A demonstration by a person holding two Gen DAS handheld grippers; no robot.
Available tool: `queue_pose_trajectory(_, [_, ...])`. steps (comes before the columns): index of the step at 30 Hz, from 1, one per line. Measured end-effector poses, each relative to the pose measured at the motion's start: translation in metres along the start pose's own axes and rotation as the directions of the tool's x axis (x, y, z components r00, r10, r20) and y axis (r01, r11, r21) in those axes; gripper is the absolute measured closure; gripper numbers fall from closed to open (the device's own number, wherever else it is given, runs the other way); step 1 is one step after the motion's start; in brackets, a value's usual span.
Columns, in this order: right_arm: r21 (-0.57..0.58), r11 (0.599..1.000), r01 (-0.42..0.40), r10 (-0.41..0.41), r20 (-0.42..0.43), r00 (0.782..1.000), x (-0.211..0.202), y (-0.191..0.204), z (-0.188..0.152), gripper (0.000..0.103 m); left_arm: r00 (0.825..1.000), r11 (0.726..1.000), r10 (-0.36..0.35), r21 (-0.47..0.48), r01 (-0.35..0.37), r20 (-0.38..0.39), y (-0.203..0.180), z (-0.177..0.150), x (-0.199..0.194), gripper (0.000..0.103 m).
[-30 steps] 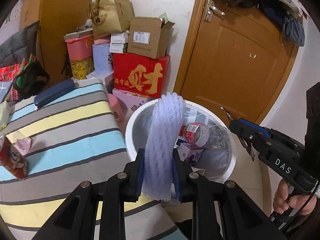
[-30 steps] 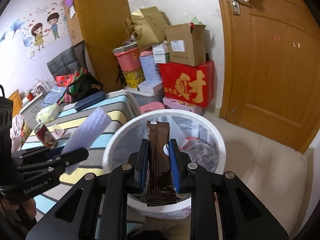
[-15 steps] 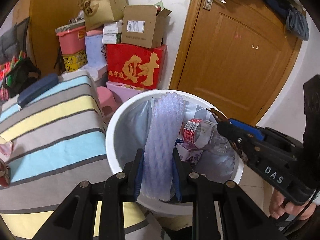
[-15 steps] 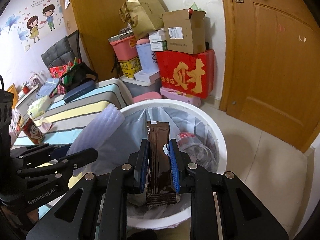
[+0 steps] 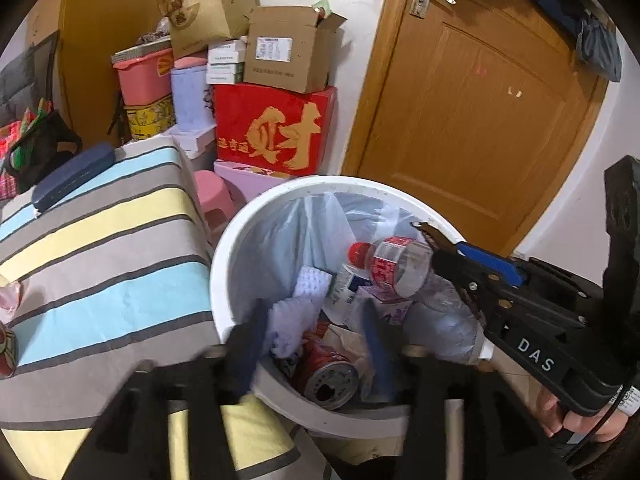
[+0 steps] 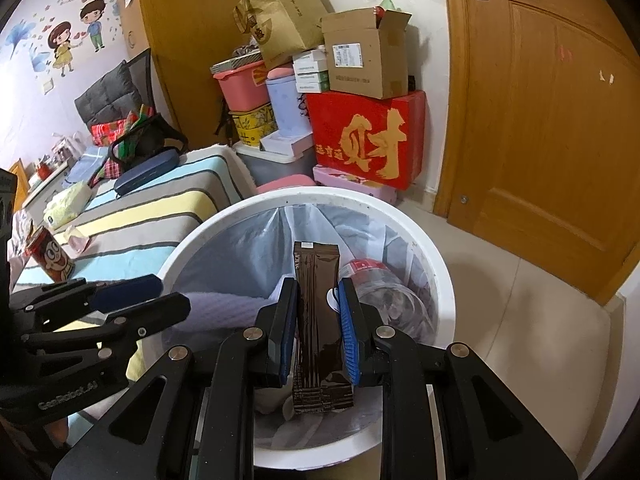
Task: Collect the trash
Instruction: 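Open both tools to drop the wrapper and foam net into the wastebasket, then move both tools back toward the red can and clear cup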
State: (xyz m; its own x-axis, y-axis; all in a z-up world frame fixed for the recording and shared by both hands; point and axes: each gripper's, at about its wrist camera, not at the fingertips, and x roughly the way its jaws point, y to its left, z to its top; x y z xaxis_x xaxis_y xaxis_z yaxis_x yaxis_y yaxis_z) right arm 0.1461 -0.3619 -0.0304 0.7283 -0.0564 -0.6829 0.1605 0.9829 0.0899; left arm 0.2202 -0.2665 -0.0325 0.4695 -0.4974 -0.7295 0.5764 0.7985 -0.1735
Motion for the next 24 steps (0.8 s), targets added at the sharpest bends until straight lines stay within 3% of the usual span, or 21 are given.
queue_pose_trajectory(3, [0.002,1.0,0.019,-0.019,0.003,1.0,-0.001,0.0,0.001,0.079,1.0,1.0,-0.005,-0.016,0.005,0.011,0.005,0.003,-0.004,0.046])
queue_pose_trajectory(5, [0.015,1.0,0.017,-0.017,0.001,1.0,-0.002,-0.002,0.001,0.07,1.0,1.0,0.012,-0.016,-0.011,0.019,0.008,0.003,-0.009,0.043])
queue_pose_trajectory(7, [0.019,1.0,0.011,-0.011,0.005,1.0,-0.004,-0.001,0.0,0.05,1.0,1.0,0.005,-0.017,-0.004,0.026,0.01,0.002,-0.014,0.043])
queue_pose_trajectory(24, [-0.012,1.0,-0.024,0.025,0.062,0.998,-0.022,0.033,0.003,0.05,0.987,0.993,0.088,-0.085,-0.077,0.135,0.051,-0.013,-0.085,0.043])
